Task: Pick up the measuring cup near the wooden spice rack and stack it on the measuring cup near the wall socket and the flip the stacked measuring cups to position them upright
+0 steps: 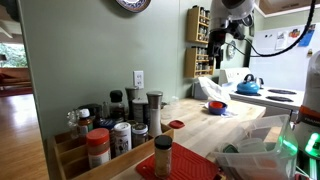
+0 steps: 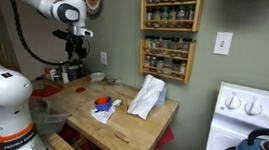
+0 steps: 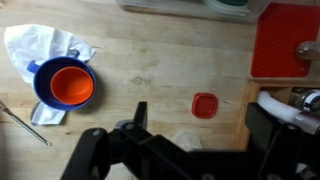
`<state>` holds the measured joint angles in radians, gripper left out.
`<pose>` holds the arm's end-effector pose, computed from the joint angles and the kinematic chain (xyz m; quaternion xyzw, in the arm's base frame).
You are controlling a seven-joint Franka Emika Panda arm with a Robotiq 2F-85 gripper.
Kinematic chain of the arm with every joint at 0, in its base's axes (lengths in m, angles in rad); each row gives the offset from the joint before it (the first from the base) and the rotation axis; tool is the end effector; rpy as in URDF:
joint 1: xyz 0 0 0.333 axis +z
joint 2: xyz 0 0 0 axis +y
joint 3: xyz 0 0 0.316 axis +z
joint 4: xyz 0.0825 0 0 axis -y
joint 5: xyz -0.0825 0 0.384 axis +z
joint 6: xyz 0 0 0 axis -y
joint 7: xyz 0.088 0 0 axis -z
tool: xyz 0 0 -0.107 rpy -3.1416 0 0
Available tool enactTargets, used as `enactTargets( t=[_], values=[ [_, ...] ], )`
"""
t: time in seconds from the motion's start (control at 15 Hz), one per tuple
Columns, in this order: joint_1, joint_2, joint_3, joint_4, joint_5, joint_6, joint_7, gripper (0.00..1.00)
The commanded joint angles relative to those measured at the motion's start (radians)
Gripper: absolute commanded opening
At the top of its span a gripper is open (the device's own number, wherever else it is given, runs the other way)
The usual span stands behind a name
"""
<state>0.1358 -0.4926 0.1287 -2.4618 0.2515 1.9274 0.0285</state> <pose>0.3755 0.1219 0.4663 -0.9941 -0.0628 0.0328 0.0826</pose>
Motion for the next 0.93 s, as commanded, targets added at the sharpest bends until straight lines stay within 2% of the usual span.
enactTargets(
  t=[0.0, 0.27, 0.33, 0.53, 0.87],
  values=[
    [0.015, 0.252, 0.106, 0.149, -0.029, 0.07, 0.182, 1.0],
    [0.024, 0.468, 0.173, 0.291, -0.127, 0.106, 0.408, 1.0],
    [0.035, 0.352, 0.142, 0.201, -0.077, 0.108, 0.315, 1.0],
    [0.045, 0.46, 0.146, 0.276, -0.111, 0.11, 0.379, 1.0],
    [0.046, 0.472, 0.145, 0.292, -0.114, 0.11, 0.383, 1.0]
  ],
)
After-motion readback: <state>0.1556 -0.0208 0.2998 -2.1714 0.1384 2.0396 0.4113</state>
